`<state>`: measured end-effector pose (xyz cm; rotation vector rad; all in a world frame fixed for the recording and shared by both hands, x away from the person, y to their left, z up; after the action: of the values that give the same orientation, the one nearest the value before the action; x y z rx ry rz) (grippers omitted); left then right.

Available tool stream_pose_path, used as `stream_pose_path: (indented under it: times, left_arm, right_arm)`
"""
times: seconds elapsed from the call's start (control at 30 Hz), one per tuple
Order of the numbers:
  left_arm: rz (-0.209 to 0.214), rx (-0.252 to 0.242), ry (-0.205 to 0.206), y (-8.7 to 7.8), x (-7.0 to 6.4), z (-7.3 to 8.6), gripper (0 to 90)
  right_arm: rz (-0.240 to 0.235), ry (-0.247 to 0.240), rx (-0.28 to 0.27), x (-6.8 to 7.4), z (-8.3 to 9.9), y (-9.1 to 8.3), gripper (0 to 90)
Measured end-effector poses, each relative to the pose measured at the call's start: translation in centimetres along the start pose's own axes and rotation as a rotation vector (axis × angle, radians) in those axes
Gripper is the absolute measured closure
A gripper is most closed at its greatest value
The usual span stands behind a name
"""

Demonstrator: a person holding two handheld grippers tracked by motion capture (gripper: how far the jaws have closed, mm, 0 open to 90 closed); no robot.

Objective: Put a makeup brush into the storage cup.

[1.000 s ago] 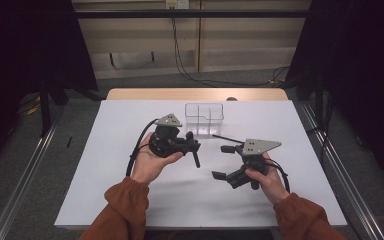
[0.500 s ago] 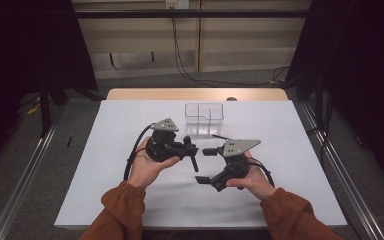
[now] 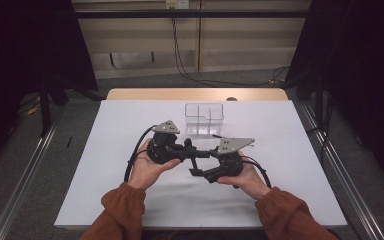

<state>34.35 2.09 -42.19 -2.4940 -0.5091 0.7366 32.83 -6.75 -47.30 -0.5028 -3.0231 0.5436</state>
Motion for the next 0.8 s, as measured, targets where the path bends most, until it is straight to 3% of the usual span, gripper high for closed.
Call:
stream_pose_path:
  times: [0.33,0.8]
  left_arm:
    - [-0.006,0.000,0.004,0.25,0.08,0.06,79.7]
    - [0.005,0.017,0.006,0.74,0.10,0.33,79.7]
  right_arm:
    - [-0.001,-0.007,-0.008,-0.07,-0.06,-0.20,59.2]
    - [-0.005,-0.001,-0.007,0.01,0.04,-0.24,75.6]
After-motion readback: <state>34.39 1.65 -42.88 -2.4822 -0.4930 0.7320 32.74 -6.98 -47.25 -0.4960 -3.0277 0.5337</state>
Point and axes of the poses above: each handheld gripper's, and its own axes: y roughly forward along the jaws, z roughly out of its underside, x roughly to its left, the point moved 8 cm from there along y, roughly forward along the jaws, and after that the axes turned 11 degrees about -y, right-handed, at the moved point
